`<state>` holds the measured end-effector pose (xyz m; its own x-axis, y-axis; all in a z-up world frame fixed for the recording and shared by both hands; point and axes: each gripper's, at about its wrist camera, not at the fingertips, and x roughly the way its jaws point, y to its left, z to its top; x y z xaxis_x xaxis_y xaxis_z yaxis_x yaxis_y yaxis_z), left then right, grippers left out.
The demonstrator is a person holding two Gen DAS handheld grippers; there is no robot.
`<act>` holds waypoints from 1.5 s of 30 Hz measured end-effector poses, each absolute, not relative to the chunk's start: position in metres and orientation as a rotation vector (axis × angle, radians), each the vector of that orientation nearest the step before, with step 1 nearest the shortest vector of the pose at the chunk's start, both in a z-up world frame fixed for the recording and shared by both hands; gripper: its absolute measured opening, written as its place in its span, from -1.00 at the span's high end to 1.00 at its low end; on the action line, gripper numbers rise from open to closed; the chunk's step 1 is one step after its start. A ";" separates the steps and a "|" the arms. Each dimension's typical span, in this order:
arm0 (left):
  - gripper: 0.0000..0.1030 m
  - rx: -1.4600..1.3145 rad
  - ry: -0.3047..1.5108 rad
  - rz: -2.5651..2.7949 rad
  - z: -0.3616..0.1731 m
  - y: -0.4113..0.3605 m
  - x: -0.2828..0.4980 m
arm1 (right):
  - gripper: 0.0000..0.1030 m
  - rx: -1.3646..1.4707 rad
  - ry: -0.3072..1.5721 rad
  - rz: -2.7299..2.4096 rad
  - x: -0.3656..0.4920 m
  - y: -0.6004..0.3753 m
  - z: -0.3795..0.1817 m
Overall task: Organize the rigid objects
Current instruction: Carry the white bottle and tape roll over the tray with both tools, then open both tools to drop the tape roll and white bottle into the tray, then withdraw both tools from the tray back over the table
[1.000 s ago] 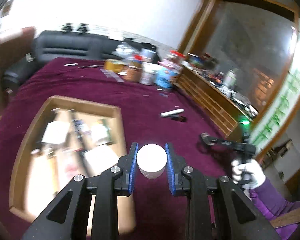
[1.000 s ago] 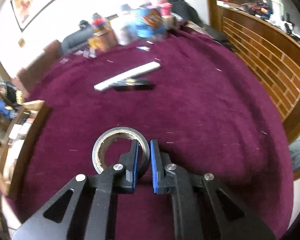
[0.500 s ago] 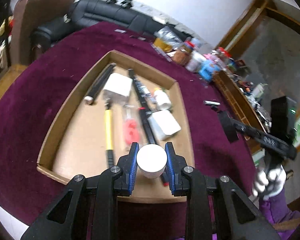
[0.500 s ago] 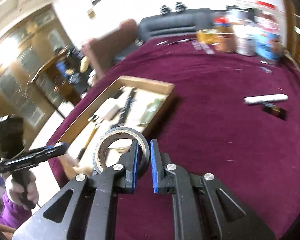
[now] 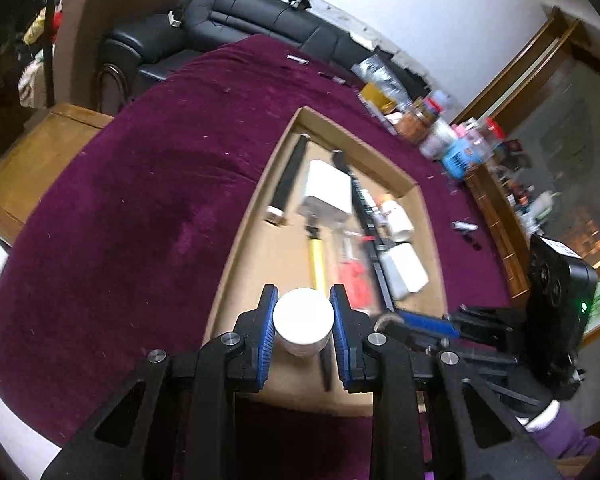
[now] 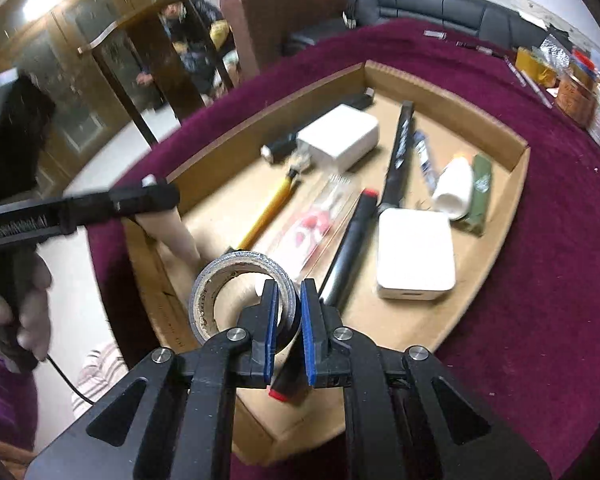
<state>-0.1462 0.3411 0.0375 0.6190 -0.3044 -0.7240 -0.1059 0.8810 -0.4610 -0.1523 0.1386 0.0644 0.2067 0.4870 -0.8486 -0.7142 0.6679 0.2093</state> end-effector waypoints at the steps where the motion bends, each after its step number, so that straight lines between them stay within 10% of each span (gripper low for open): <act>1: 0.57 -0.480 0.913 -0.110 0.036 0.341 -0.142 | 0.82 -0.256 1.090 0.845 -0.152 0.142 0.059; 18: -0.39 -0.258 0.756 0.108 0.060 0.296 -0.141 | 0.67 -0.226 0.968 0.751 -0.150 0.132 0.086; 24: -0.44 -0.156 0.708 0.242 0.070 0.276 -0.141 | -0.04 -0.120 0.855 0.675 -0.155 0.097 0.107; 45: -0.51 -0.032 0.717 0.287 0.084 0.207 -0.135 | -0.13 0.023 0.847 0.570 -0.147 0.022 0.099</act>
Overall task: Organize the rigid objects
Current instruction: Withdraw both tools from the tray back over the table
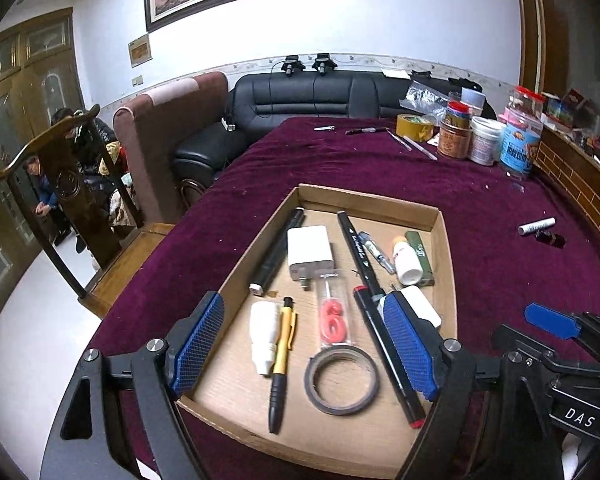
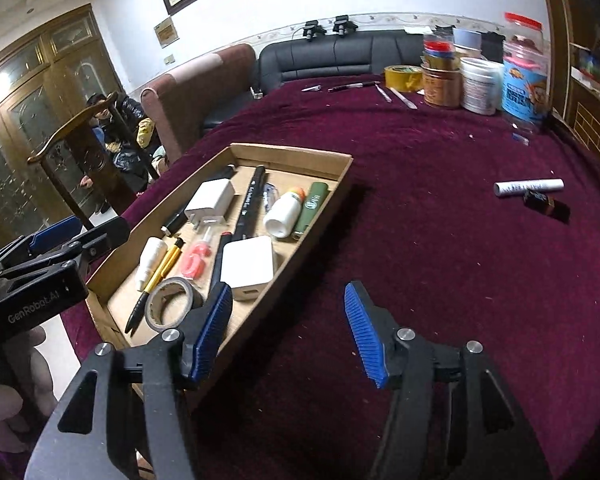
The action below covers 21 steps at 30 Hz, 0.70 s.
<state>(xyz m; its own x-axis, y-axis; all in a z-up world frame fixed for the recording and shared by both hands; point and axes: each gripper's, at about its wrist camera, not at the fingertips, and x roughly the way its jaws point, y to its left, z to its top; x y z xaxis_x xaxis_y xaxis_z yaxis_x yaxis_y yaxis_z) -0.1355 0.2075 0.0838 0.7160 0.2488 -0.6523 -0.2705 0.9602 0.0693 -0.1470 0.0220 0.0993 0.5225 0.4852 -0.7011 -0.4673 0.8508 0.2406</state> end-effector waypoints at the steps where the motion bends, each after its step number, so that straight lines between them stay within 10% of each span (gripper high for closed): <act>1: -0.51 -0.025 0.719 0.287 0.084 0.204 -0.135 | -0.13 0.029 0.849 0.567 -0.147 0.019 0.099; 21: -0.51 0.017 0.695 0.334 0.089 0.187 -0.138 | -0.14 0.060 0.843 0.543 -0.153 -0.004 0.093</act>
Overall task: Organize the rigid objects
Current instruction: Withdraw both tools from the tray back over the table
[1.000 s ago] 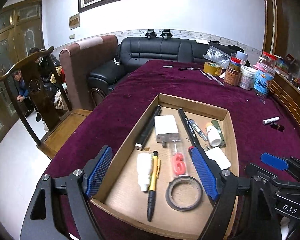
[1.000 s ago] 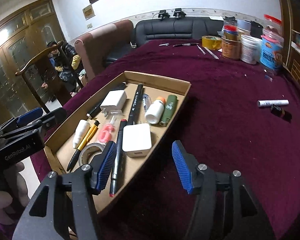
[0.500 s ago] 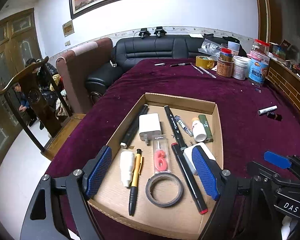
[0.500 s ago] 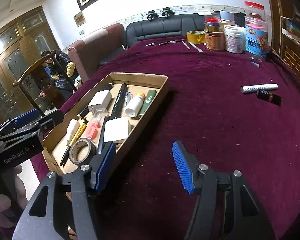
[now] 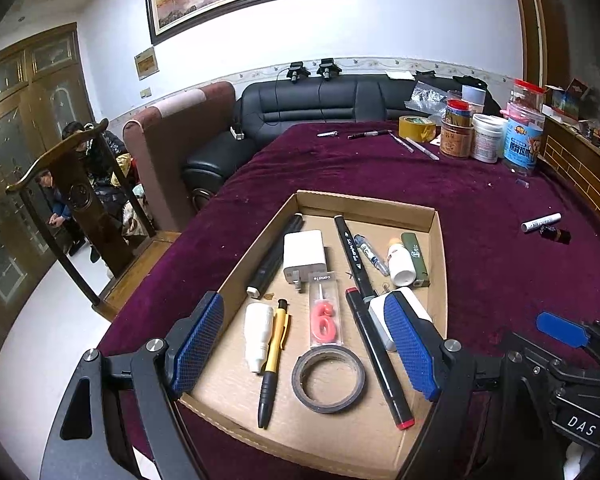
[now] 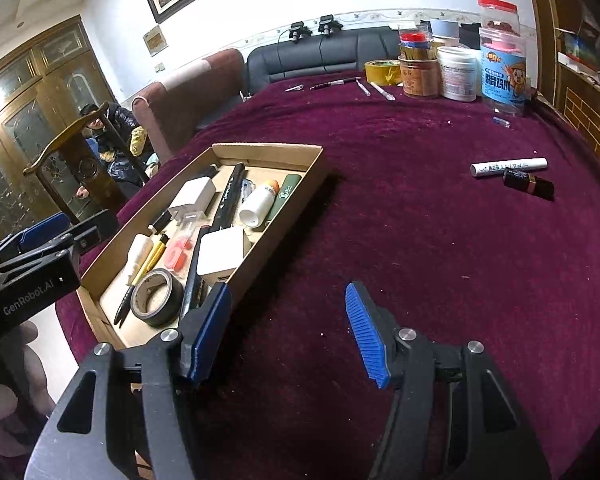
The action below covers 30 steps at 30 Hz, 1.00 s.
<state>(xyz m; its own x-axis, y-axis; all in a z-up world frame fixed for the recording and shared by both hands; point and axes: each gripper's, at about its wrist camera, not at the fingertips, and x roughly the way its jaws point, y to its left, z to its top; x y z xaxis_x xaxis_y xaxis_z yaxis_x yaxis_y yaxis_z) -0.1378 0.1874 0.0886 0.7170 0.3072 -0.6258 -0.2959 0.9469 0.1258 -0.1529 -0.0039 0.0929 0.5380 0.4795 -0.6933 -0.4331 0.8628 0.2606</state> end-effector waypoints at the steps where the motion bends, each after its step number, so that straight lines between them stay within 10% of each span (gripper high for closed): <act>1: -0.51 0.019 0.691 0.336 0.089 0.187 -0.139 | -0.15 0.059 0.840 0.542 -0.154 -0.004 0.093; 10: -0.59 -0.007 0.486 0.386 0.116 0.188 -0.173 | -0.44 0.039 0.733 0.534 -0.174 -0.007 0.110; 12: -0.96 -0.035 0.373 0.384 0.129 0.191 -0.192 | -0.45 0.039 0.676 0.523 -0.182 -0.009 0.118; 16: -0.98 -0.104 0.220 0.439 0.152 0.197 -0.221 | -0.63 0.017 0.480 0.455 -0.207 -0.013 0.141; 30: -0.98 -0.230 0.423 0.429 0.127 0.237 -0.198 | -0.75 -0.090 0.413 0.359 -0.199 0.000 0.164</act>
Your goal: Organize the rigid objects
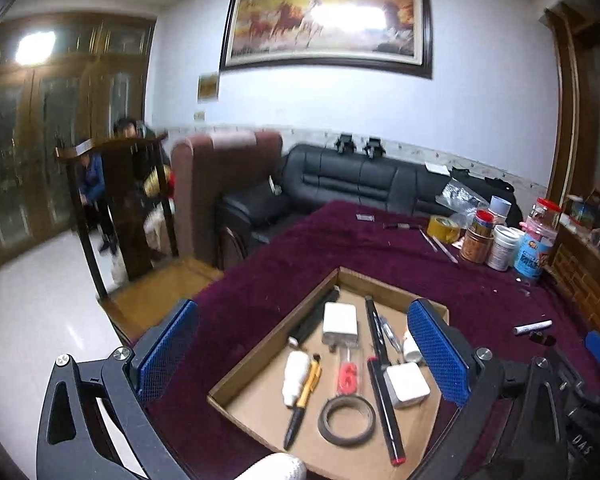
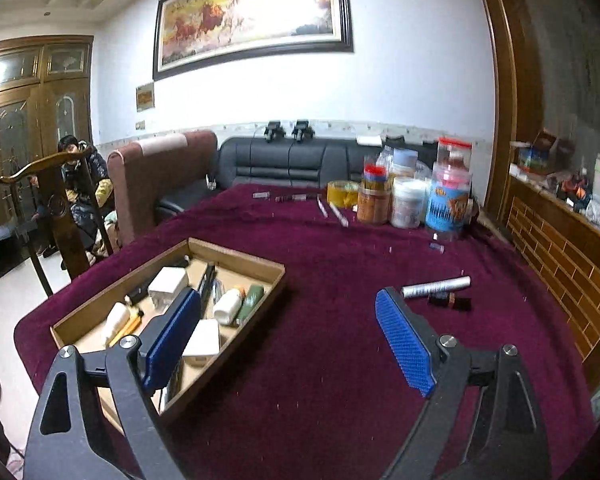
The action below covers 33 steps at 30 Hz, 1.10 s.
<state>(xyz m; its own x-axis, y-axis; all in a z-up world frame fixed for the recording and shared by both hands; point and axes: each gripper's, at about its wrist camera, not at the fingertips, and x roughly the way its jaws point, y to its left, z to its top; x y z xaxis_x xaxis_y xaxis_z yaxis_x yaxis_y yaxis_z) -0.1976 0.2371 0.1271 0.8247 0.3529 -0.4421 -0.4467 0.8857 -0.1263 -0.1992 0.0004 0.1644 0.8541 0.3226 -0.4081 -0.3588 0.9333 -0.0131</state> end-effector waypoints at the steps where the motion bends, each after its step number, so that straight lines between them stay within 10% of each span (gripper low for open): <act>1: -0.98 -0.257 0.433 0.422 0.124 0.242 -0.197 | -0.75 -0.093 0.399 0.358 -0.201 0.002 0.166; 4: -0.98 -0.270 0.453 0.438 0.118 0.245 -0.194 | -1.00 -0.131 0.408 0.379 -0.202 0.013 0.158; 33: -0.98 -0.276 0.645 0.480 0.085 0.264 -0.171 | -1.00 -0.370 0.561 0.433 -0.210 0.076 0.109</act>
